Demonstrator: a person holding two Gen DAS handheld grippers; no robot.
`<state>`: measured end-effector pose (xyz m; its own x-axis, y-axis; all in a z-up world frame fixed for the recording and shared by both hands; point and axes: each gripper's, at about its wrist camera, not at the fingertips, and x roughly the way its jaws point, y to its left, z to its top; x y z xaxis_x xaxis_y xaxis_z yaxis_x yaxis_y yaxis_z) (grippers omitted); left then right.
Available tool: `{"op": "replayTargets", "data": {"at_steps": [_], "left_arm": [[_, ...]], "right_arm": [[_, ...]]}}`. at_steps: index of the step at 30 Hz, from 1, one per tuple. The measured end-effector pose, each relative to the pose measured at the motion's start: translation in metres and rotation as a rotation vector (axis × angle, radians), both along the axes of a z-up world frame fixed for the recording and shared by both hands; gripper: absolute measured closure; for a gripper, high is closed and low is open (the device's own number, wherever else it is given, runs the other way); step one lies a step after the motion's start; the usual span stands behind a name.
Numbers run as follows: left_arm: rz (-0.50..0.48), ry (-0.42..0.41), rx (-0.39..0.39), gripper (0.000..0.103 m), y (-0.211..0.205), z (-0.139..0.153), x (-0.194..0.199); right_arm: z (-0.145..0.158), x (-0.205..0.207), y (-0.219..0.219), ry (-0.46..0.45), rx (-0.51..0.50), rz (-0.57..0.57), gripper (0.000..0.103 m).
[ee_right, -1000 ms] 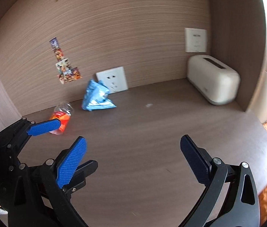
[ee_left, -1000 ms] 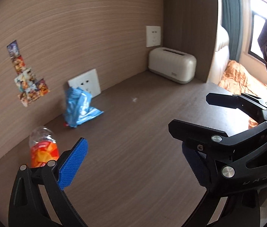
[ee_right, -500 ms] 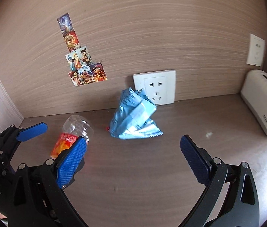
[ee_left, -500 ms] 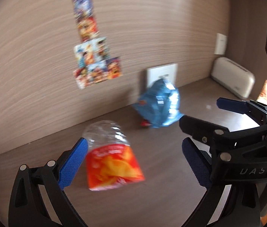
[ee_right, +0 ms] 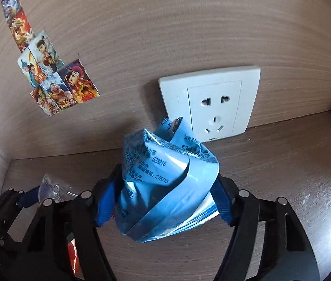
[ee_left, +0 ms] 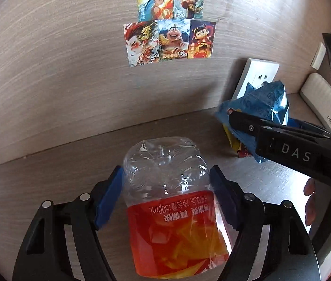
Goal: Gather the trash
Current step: 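Grasp the orange-labelled plastic bottle with the left tool while the right tool grasps the blue chip bag, then carry the bottle and blue bag over the bin and open both tools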
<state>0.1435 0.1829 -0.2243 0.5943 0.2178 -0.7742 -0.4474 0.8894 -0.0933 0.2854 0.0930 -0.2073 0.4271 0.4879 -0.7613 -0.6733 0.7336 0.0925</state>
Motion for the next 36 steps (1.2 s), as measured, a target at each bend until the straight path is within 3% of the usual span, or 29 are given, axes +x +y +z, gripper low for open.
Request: {"op": "replayTargets", "data": {"at_steps": [5, 10, 18, 26, 36], "left_arm": [[-0.009, -0.017, -0.008, 0.031, -0.006, 0.007, -0.01], [-0.062, -0.058, 0.042, 0.031, -0.03, 0.031, -0.026], [-0.262, -0.125, 0.054, 0.031, -0.109, 0.066, -0.034], [-0.582, -0.142, 0.023, 0.031, -0.25, 0.07, -0.026], [-0.938, -0.116, 0.022, 0.031, -0.423, 0.059, -0.036]], "right_arm": [[0.012, -0.012, -0.013, -0.007, 0.022, 0.026, 0.038], [0.041, -0.032, -0.047, -0.062, 0.052, 0.015, 0.038], [0.079, -0.076, -0.146, -0.141, 0.068, -0.116, 0.038], [0.09, -0.119, -0.269, -0.165, 0.045, -0.355, 0.038], [0.073, -0.176, -0.413, -0.134, -0.017, -0.639, 0.038]]}}
